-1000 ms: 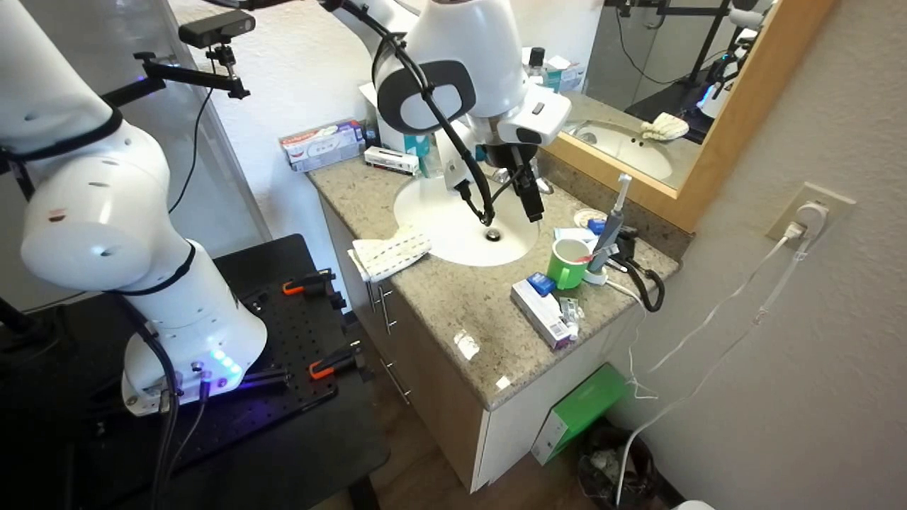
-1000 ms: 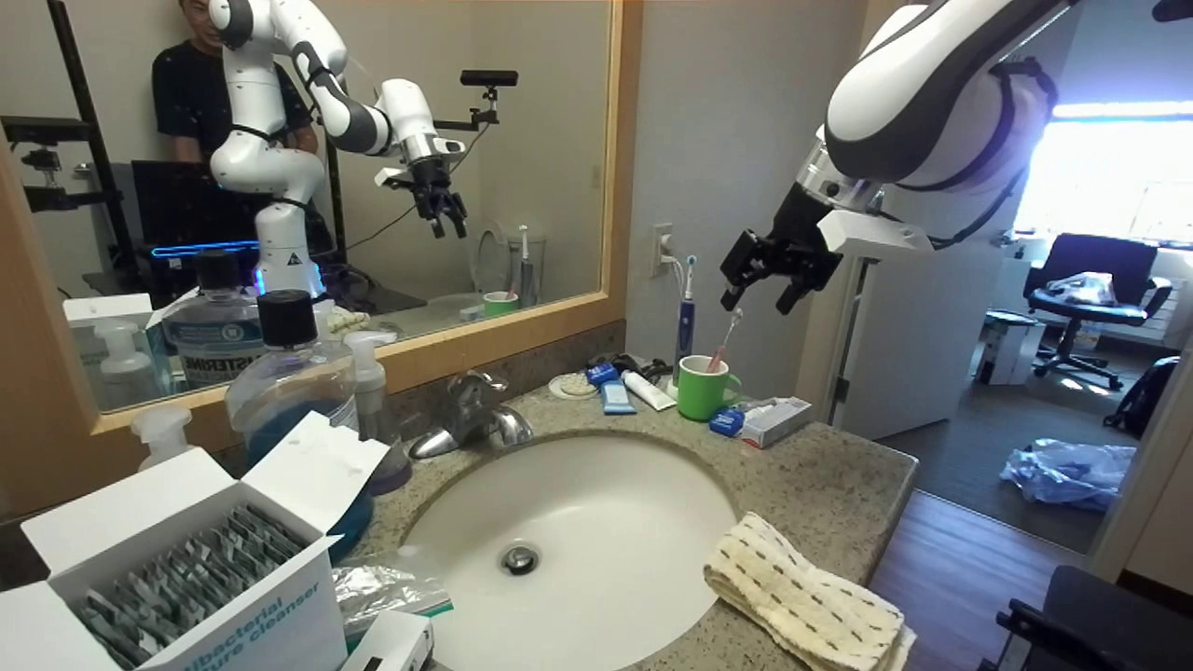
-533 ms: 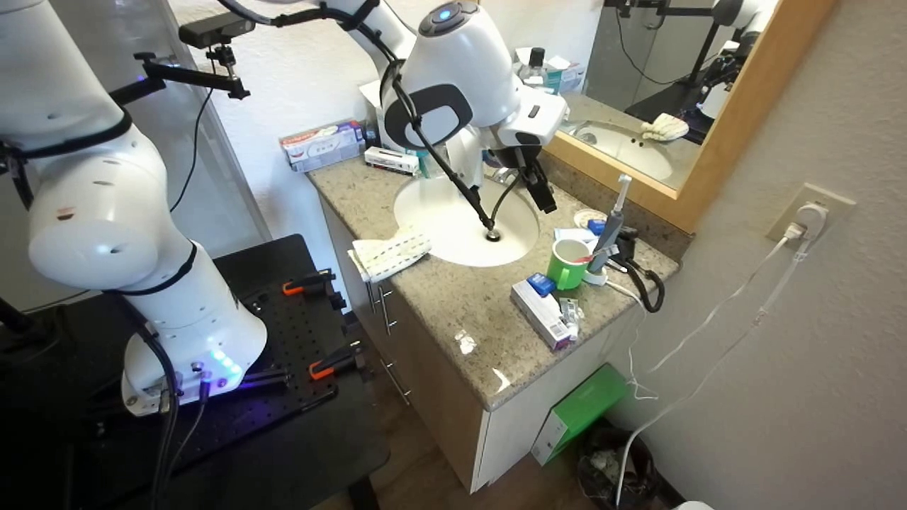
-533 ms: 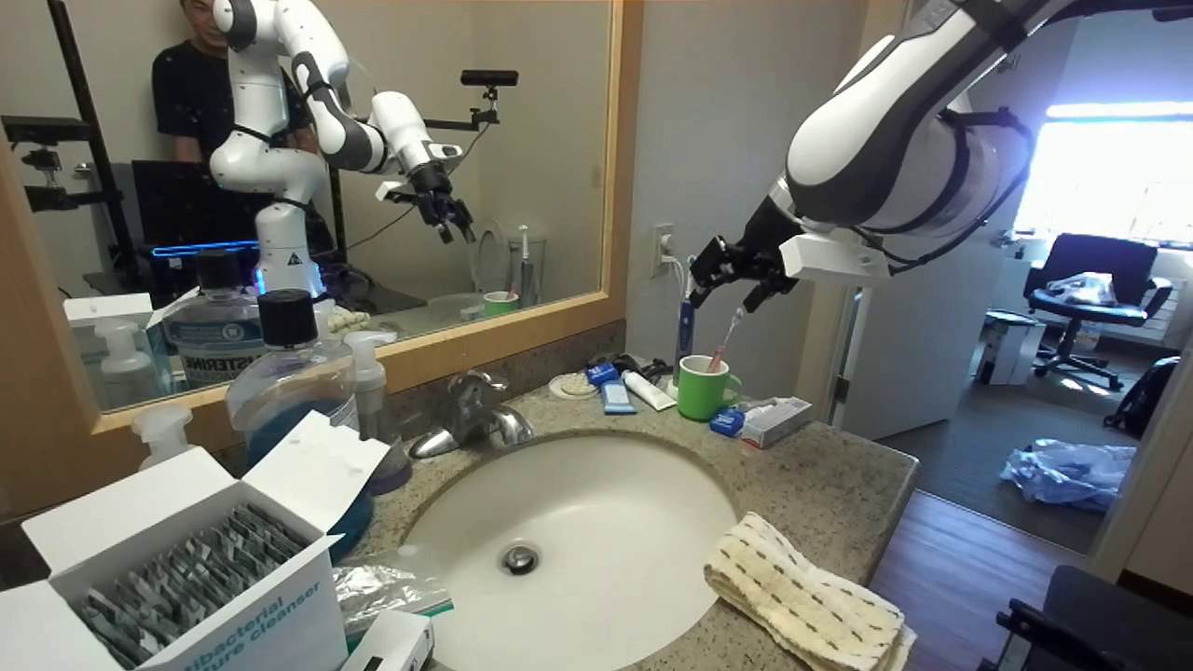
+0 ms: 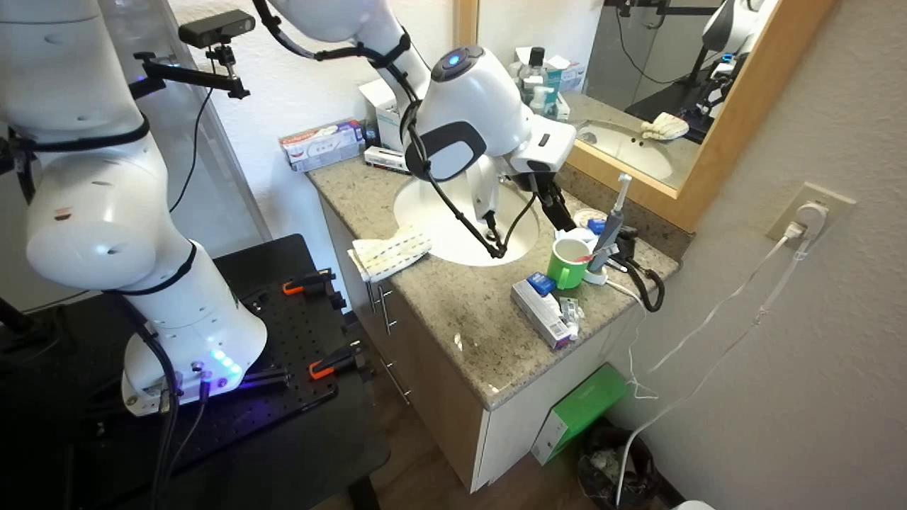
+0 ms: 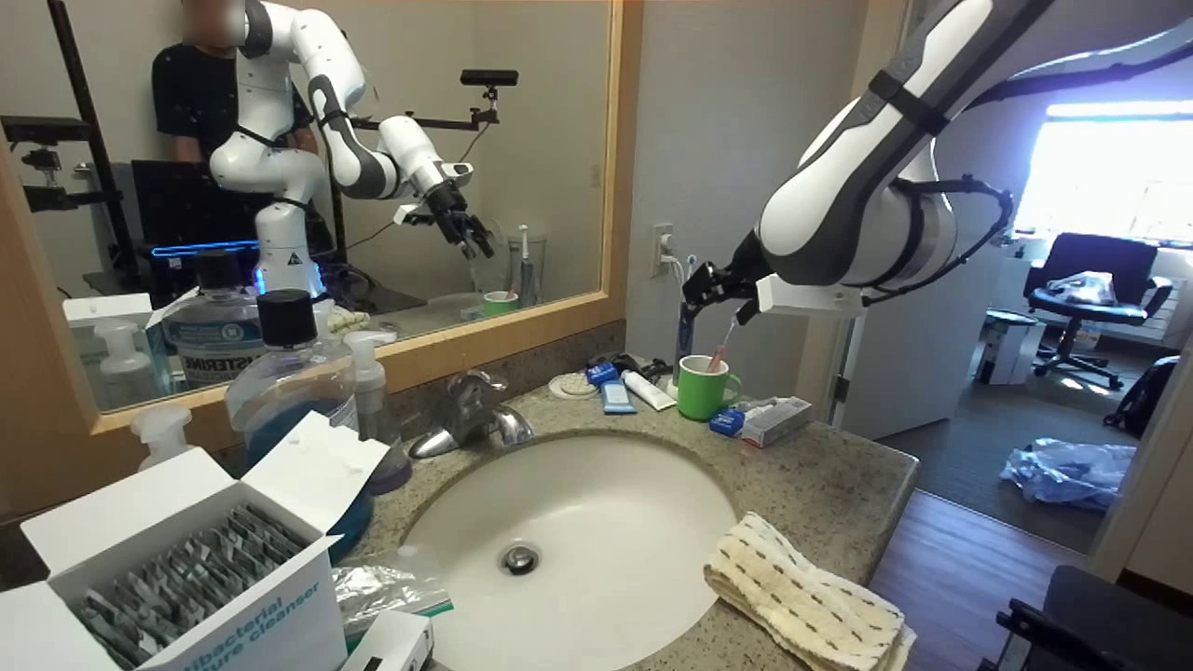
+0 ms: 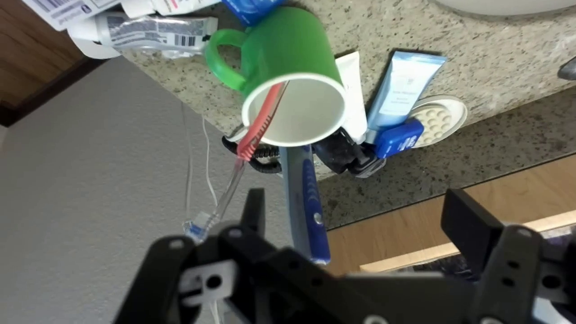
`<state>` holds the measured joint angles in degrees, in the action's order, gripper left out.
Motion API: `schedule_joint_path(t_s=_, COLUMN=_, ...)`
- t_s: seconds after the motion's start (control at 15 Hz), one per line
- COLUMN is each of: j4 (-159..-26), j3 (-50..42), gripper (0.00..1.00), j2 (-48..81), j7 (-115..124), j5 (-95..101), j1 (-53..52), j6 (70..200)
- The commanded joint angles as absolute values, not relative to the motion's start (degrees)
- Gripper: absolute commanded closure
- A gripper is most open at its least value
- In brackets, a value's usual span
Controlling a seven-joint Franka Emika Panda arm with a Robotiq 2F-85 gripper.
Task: Pick up the electric toothbrush and put it in the light green cup.
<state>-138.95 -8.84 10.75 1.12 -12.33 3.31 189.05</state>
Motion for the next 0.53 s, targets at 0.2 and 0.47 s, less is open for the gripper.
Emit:
schedule_joint_path(t_s=0.2, j4=-133.45, j3=-10.92, gripper=0.0, j2=19.94, j7=1.95, j5=-14.15, j1=1.54, j6=196.69)
schedule_joint_path(t_s=0.47, j4=-131.2, j3=-11.6, gripper=0.0, j2=23.35, j7=2.01, j5=-14.64, j1=0.91, j6=198.68)
